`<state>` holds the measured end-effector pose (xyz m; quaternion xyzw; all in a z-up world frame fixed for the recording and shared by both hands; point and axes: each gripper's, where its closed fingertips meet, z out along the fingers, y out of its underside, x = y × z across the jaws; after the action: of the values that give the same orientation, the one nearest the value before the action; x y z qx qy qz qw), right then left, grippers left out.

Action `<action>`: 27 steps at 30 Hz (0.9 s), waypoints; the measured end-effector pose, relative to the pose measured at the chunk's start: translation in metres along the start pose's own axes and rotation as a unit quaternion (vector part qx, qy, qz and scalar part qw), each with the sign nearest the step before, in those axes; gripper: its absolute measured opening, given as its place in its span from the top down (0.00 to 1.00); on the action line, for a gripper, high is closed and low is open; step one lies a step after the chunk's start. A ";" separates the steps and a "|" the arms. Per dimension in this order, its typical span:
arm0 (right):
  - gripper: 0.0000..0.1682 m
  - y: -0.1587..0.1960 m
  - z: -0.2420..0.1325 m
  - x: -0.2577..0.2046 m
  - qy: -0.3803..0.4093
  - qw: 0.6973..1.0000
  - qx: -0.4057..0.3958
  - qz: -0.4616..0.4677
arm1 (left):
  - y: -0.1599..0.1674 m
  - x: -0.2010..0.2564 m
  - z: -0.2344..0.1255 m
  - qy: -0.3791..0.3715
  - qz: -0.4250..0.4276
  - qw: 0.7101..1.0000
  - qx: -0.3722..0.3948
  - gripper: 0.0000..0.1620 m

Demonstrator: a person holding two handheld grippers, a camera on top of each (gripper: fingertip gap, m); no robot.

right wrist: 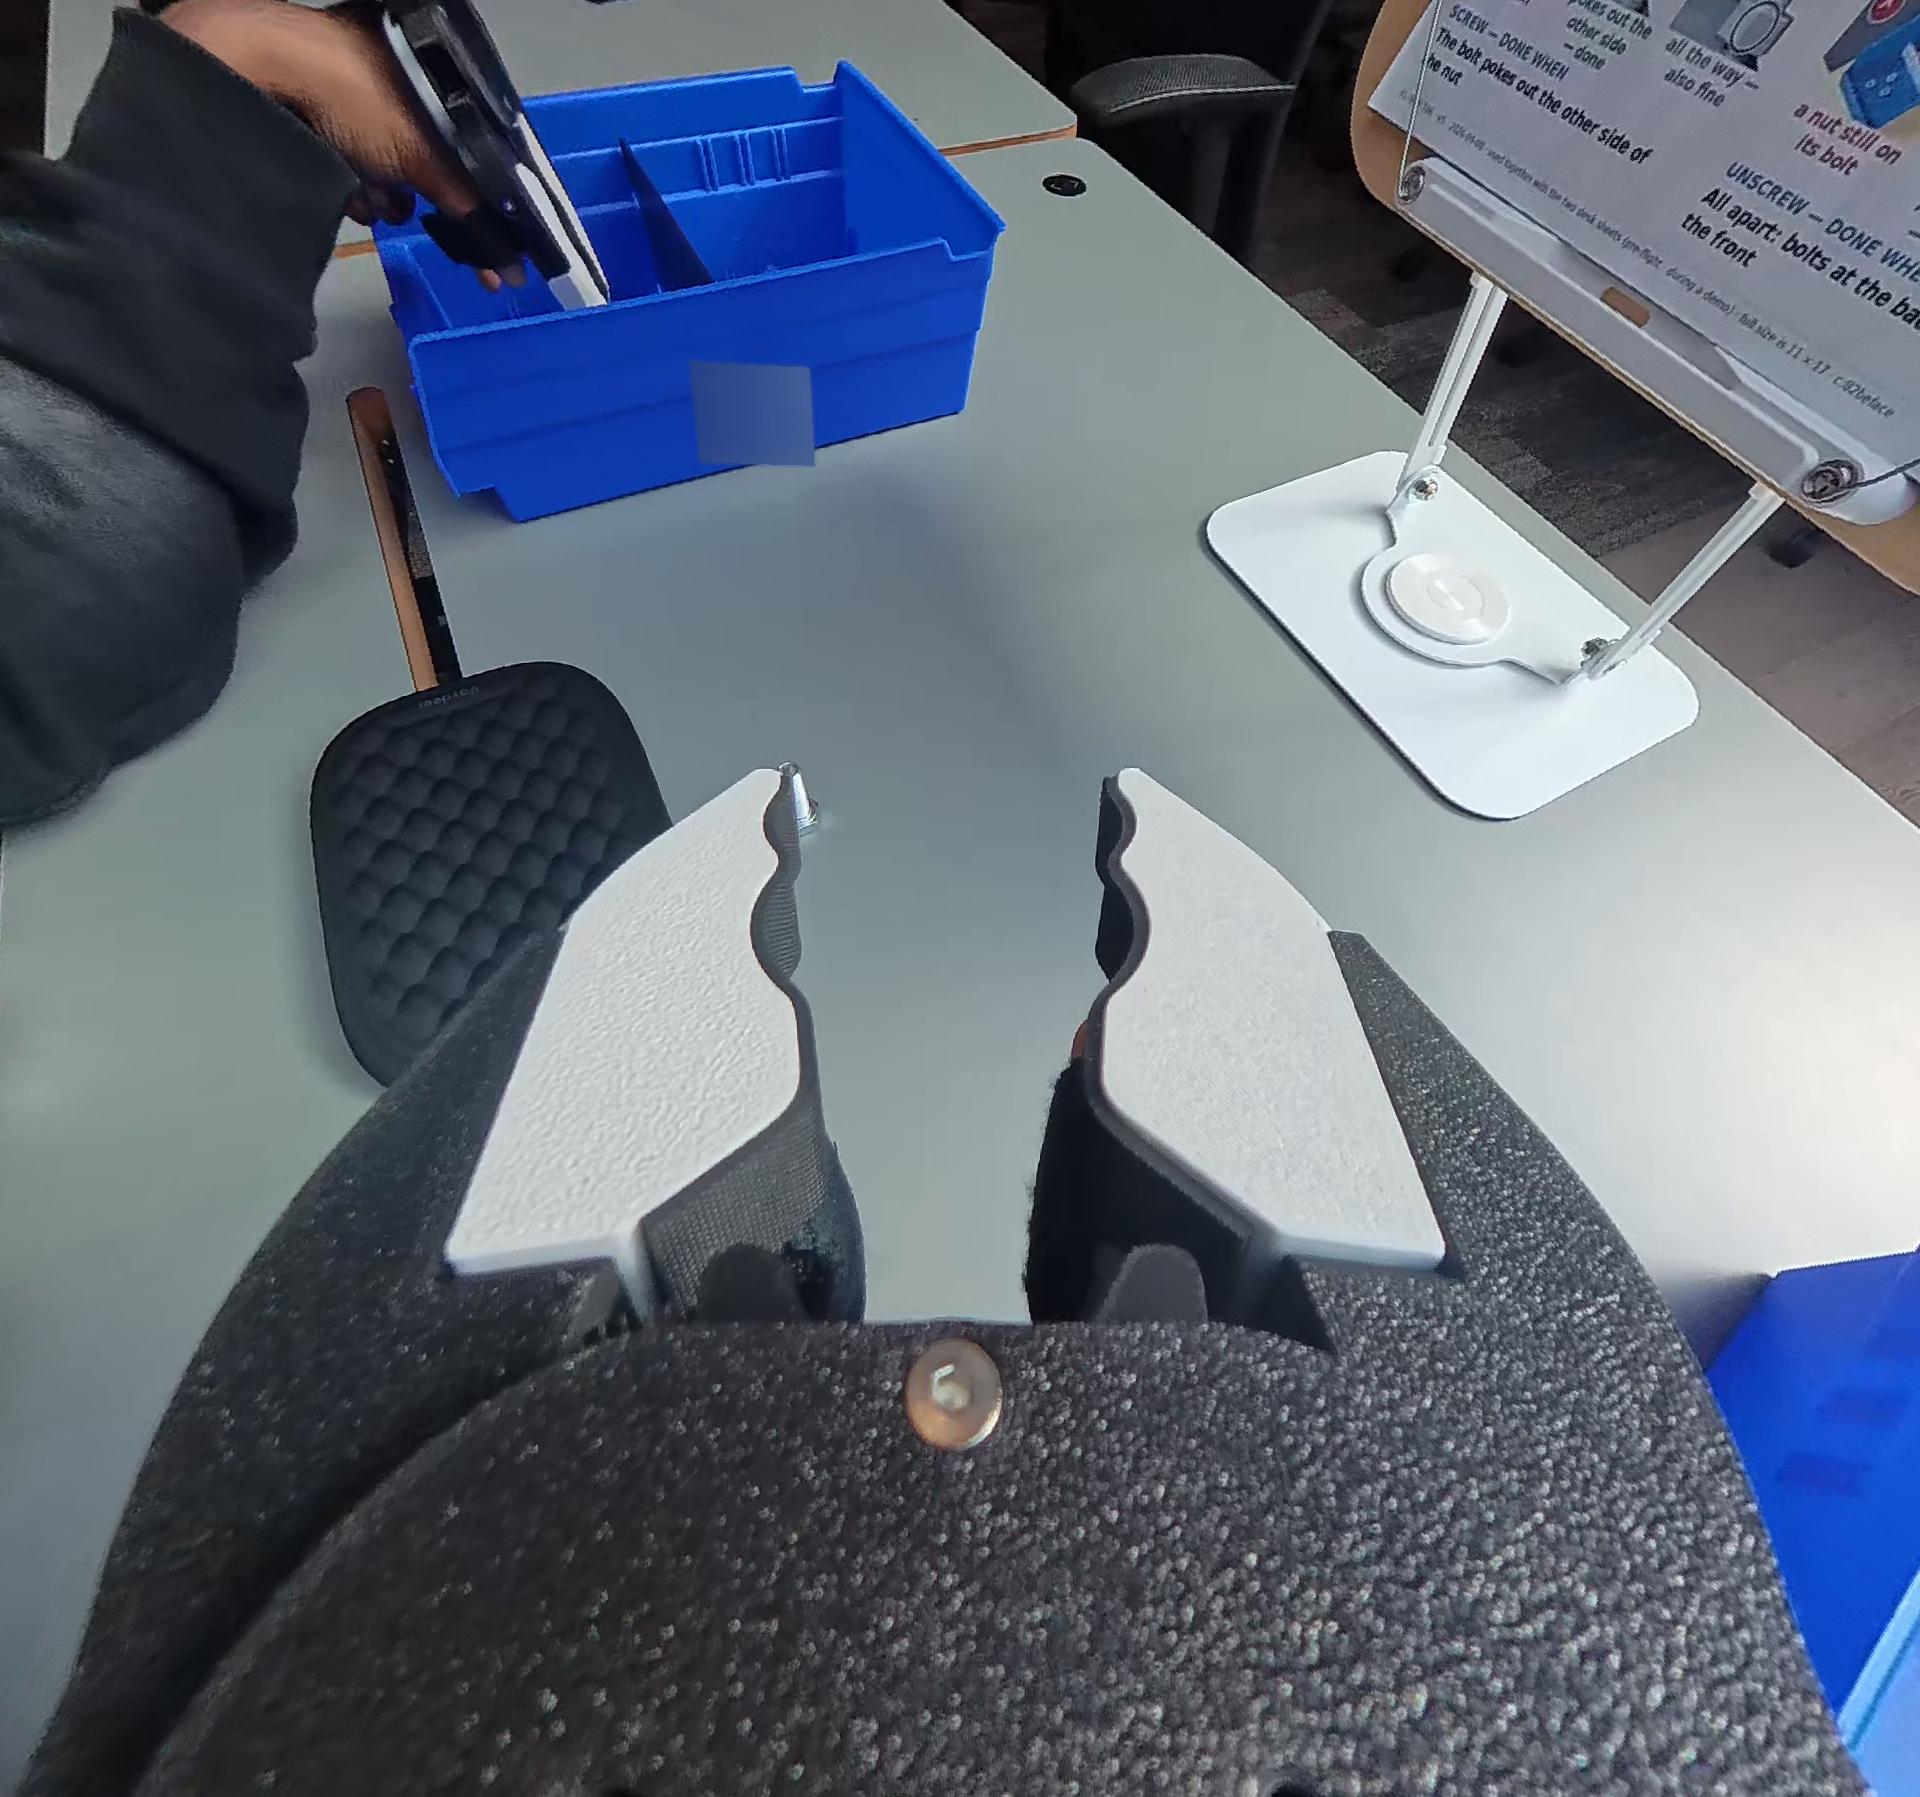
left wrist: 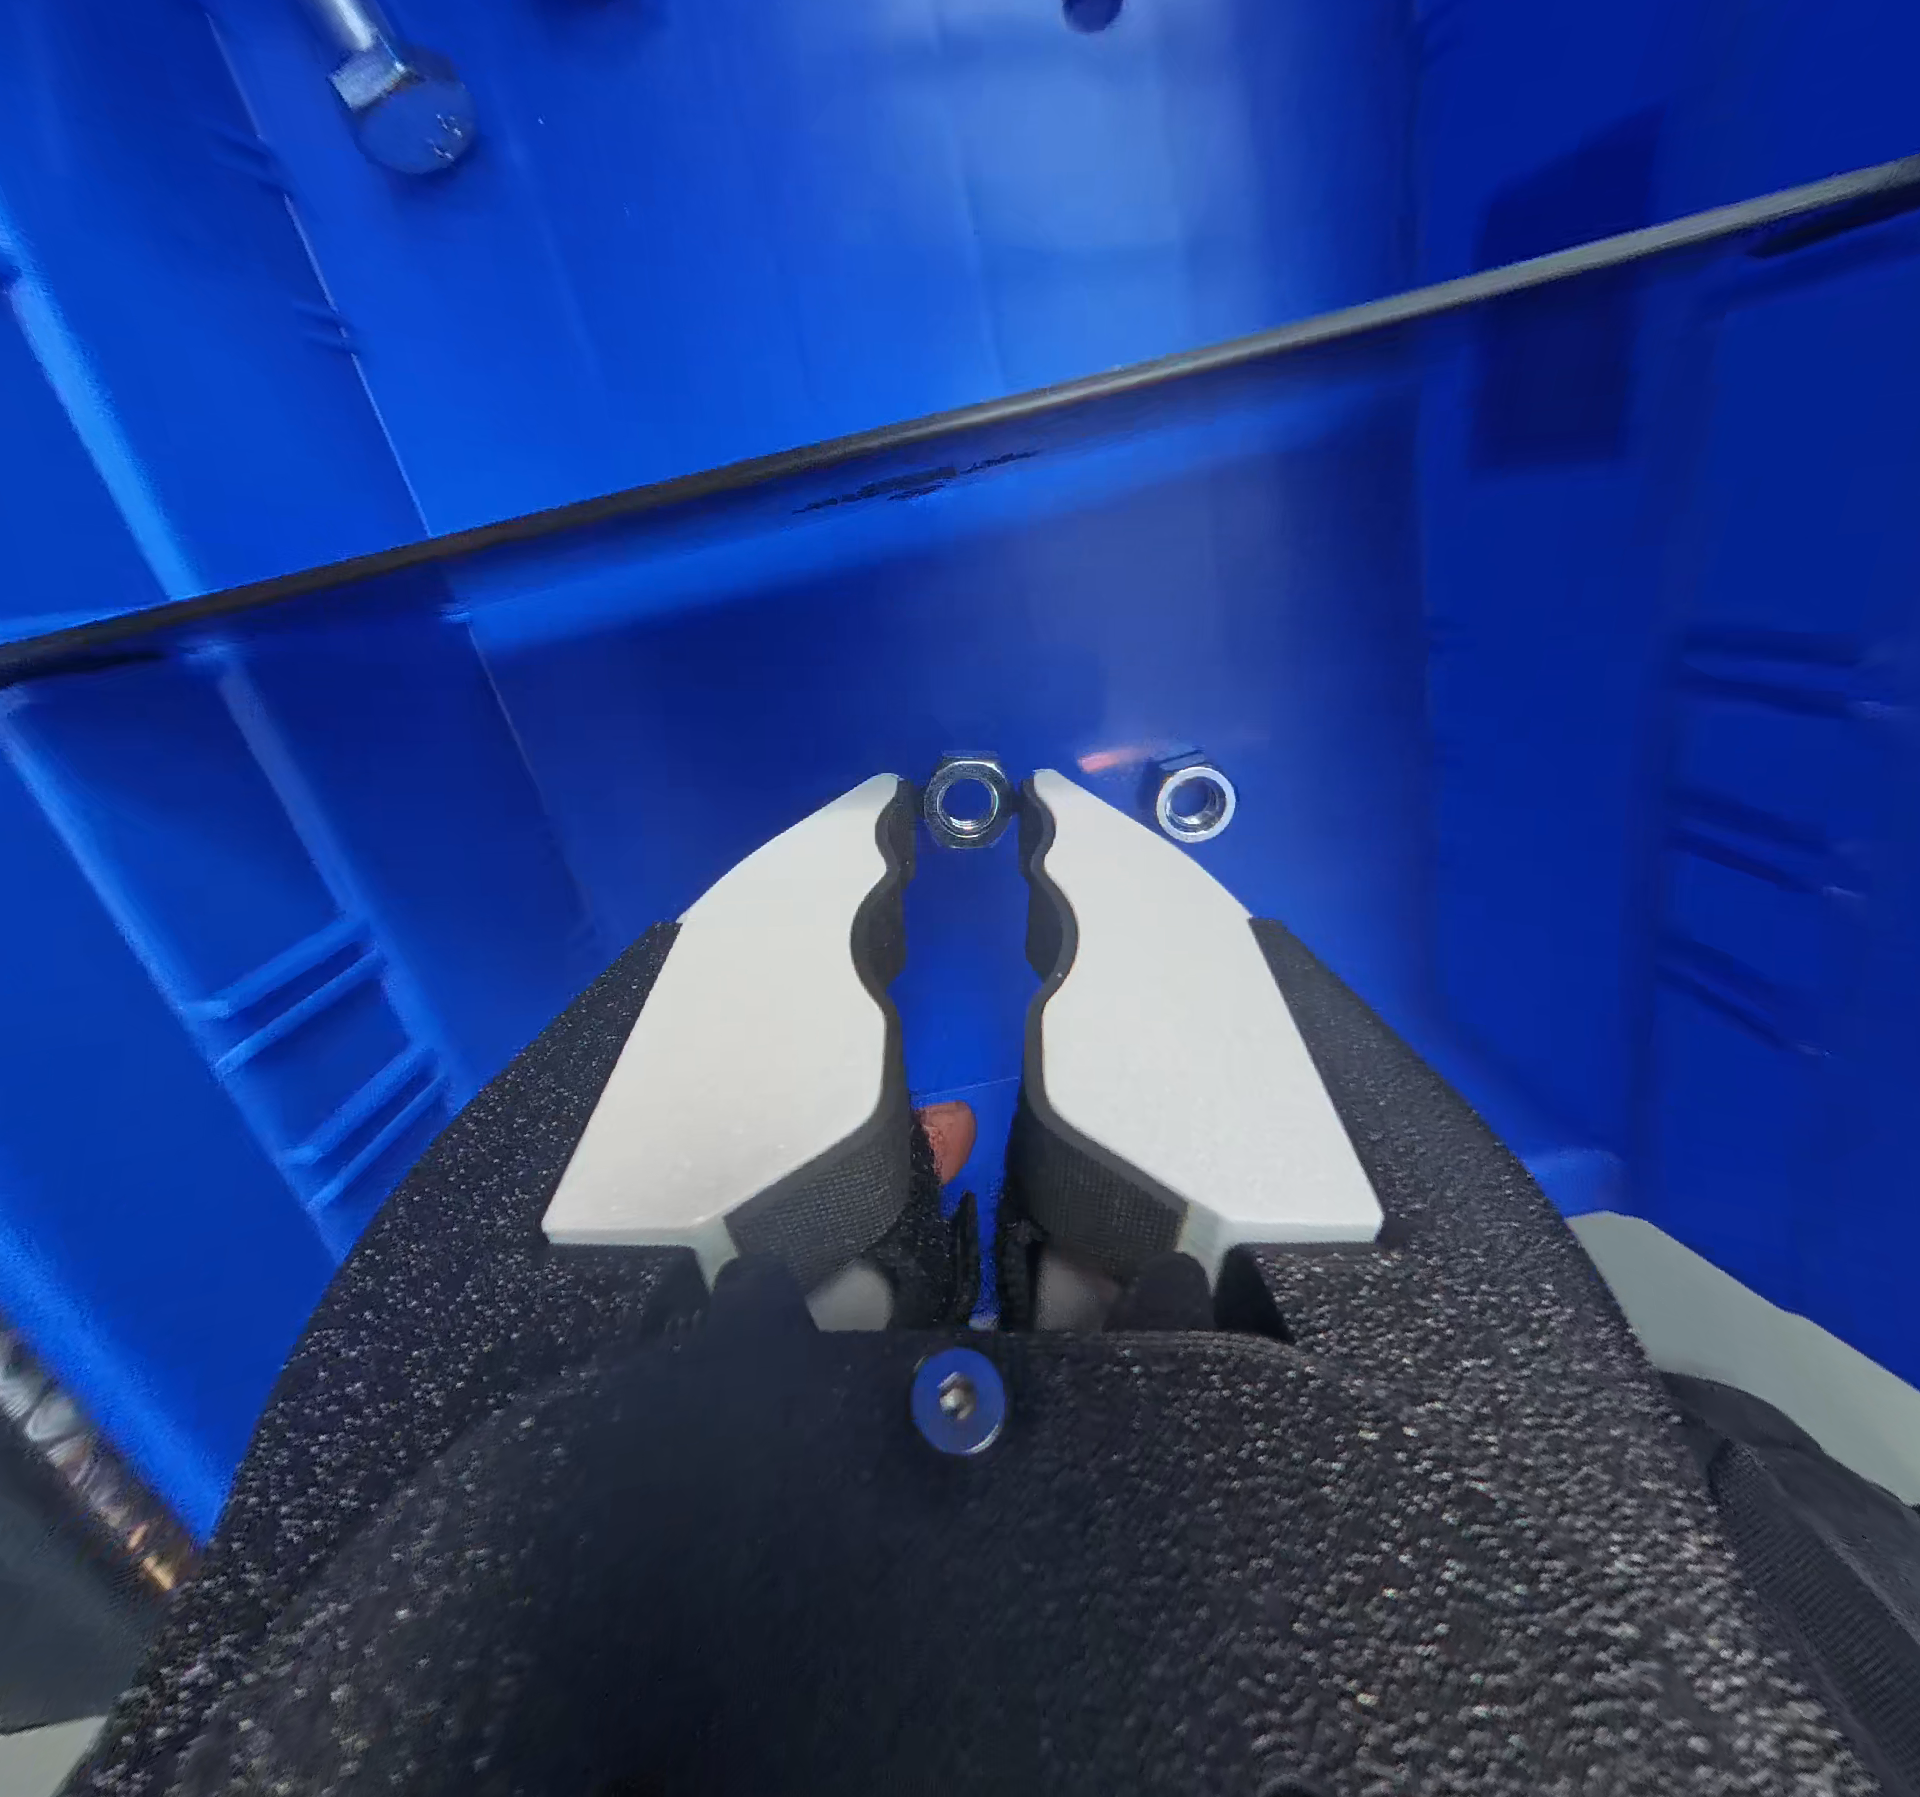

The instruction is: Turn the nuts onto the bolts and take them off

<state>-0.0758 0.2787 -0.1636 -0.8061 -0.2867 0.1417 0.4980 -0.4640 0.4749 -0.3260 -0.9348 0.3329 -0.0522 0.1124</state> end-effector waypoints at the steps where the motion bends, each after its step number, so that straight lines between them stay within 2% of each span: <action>1: 0.67 0.000 0.000 0.000 -0.001 1.000 0.000 0.000 | -0.005 0.002 -0.013 -0.015 0.005 1.000 0.016 0.88; 4: 0.68 0.000 -0.002 -0.001 -0.002 1.000 -0.002 -0.005 | -0.031 0.034 -0.057 -0.024 0.061 0.993 0.097 0.88; 8: 0.69 0.000 -0.007 -0.001 0.003 1.000 -0.004 -0.008 | -0.066 0.134 -0.094 0.031 0.228 0.957 0.176 0.88; 12: 0.69 0.001 -0.014 0.001 0.010 1.000 -0.006 -0.011 | -0.077 0.254 -0.082 0.107 0.400 0.894 0.168 0.88; 16: 0.69 0.002 -0.022 0.004 0.019 1.000 -0.008 -0.013 | -0.065 0.344 -0.047 0.158 0.507 0.839 0.122 0.88; 18: 0.69 0.003 -0.025 0.005 0.021 1.000 -0.008 -0.012 | -0.061 0.363 -0.026 0.143 0.533 0.828 0.096 0.88; 22: 0.69 0.002 -0.030 0.007 0.026 1.000 -0.003 -0.010 | -0.059 0.378 0.007 0.108 0.548 0.827 0.061 0.88; 27: 0.69 0.002 -0.031 0.007 0.026 1.000 -0.002 -0.011 | -0.057 0.379 0.025 0.088 0.554 0.827 0.036 0.88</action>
<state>-0.0532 0.2600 -0.1510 -0.8073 -0.2829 0.1148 0.5051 -0.1318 0.2814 -0.3280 -0.5798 0.8013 -0.0752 0.1266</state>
